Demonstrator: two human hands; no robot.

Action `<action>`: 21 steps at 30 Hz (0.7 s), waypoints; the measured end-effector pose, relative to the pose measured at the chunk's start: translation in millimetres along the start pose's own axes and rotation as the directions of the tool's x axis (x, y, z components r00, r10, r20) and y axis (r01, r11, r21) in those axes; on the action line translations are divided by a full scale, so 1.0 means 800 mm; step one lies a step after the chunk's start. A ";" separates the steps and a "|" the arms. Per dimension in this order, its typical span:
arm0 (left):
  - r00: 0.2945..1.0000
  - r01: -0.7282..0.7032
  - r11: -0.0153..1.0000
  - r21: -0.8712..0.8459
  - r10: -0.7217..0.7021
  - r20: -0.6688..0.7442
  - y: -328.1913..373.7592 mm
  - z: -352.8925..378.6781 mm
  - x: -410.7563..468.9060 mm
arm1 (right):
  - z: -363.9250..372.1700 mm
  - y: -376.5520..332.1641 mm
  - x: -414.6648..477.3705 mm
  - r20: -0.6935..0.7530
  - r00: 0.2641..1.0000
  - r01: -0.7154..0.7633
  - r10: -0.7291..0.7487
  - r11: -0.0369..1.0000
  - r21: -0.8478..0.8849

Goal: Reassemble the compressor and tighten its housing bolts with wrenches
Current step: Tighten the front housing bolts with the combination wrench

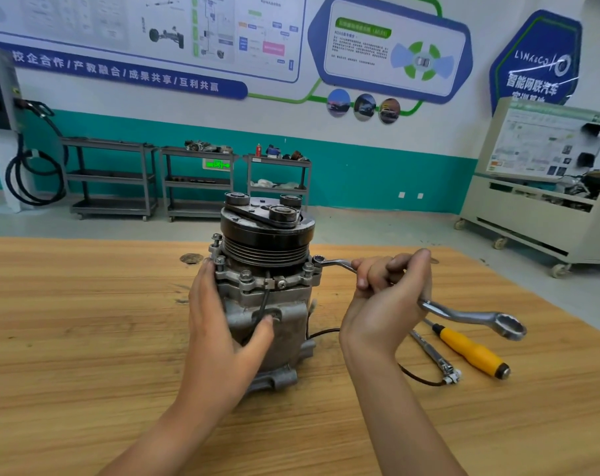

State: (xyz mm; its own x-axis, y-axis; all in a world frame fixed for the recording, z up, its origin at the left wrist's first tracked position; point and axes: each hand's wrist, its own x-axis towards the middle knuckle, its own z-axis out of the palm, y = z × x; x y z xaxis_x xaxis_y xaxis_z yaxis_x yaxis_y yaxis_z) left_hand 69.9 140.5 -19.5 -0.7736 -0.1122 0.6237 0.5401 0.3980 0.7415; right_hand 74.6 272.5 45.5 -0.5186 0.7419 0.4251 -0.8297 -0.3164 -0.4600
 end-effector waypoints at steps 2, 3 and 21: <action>1.000 0.000 1.000 -0.006 0.000 0.003 0.000 0.000 0.000 | 0.003 0.003 -0.009 0.020 0.998 0.059 -0.058 0.998 -0.038; 1.000 0.000 1.000 -0.008 0.000 0.003 0.000 0.000 0.000 | 0.005 0.005 -0.012 0.026 0.996 0.082 -0.081 0.995 -0.059; 0.998 0.036 0.999 -0.021 -0.035 0.050 0.003 -0.002 0.002 | 0.010 0.041 -0.042 0.537 0.706 0.672 -0.462 0.677 -0.300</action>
State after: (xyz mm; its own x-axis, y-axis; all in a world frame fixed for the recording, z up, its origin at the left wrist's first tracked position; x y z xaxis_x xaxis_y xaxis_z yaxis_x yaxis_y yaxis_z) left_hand 70.9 139.7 -16.0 -0.8074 -0.0806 0.5845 0.5188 0.3748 0.7683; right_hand 63.7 232.4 22.3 -0.0937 0.3518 0.9314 -0.8484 0.4613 -0.2596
